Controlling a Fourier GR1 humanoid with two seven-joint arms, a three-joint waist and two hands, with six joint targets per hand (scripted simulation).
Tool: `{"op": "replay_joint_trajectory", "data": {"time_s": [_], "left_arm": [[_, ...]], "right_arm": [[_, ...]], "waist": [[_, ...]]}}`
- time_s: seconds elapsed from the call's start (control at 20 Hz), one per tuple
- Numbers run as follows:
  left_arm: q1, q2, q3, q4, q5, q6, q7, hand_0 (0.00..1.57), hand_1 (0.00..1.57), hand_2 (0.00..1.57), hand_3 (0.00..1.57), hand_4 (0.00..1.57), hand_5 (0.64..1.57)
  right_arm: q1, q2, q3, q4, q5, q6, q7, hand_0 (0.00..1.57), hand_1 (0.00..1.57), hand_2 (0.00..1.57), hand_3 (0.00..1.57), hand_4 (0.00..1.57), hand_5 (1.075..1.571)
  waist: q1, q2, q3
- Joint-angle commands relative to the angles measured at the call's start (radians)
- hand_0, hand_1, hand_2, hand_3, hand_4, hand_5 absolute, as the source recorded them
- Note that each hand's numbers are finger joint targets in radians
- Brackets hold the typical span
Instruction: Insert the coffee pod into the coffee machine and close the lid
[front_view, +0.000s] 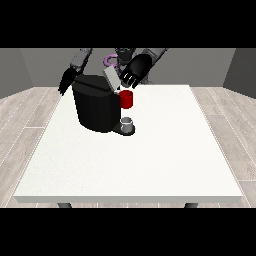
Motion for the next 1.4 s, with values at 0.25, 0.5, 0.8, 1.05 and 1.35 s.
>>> {"op": "replay_joint_trajectory", "data": {"time_s": [0.25, 0.5, 0.8, 1.05, 1.35], "left_arm": [[-0.017, 0.007, 0.004, 0.043, -0.011, 0.013, -0.02, 1.2, 1.2, 1.26, 1.23, 0.46, 1.571], [0.008, -0.031, -0.015, 0.045, -0.014, 0.007, -0.025, 1.24, 1.24, 1.28, 1.23, 0.42, 1.571], [0.0, -0.05, -0.017, 0.046, -0.027, 0.047, -0.014, 1.2, 1.2, 1.25, 1.2, 0.42, 1.571], [-0.064, 0.003, 0.004, 0.061, -0.015, 0.0, -0.035, 1.22, 1.22, 1.26, 1.2, 0.42, 1.571], [-0.052, 0.006, -0.002, 0.057, -0.03, 0.032, -0.048, 1.21, 1.21, 1.24, 1.2, 0.35, 1.571]], "right_arm": [[-0.001, -0.003, 0.01, -0.019, 0.01, -0.001, 0.015, 0.0, 0.0, 0.0, 0.0, 0.15, 1.571], [-0.036, -0.033, -0.037, 0.005, -0.02, 0.008, 0.034, 0.0, 0.0, 0.0, 0.0, 0.12, 1.571], [-0.018, -0.035, -0.035, 0.018, -0.012, 0.005, 0.01, 0.0, 0.0, 0.0, 0.0, 0.0, 1.571], [-0.044, -0.013, -0.03, 0.01, -0.011, -0.014, 0.015, 0.0, 0.0, 0.0, 0.0, 0.0, 1.571], [0.002, -0.002, -0.019, 0.015, -0.007, -0.014, -0.035, 0.0, 0.0, 0.0, 0.0, 0.0, 1.571]], "waist": [[-0.021, 0.029, -0.0002], [0.014, 0.016, -0.0001], [0.001, 0.034, 0.0001], [-0.004, 0.059, 0.0002], [-0.003, 0.041, 0.0002]]}}
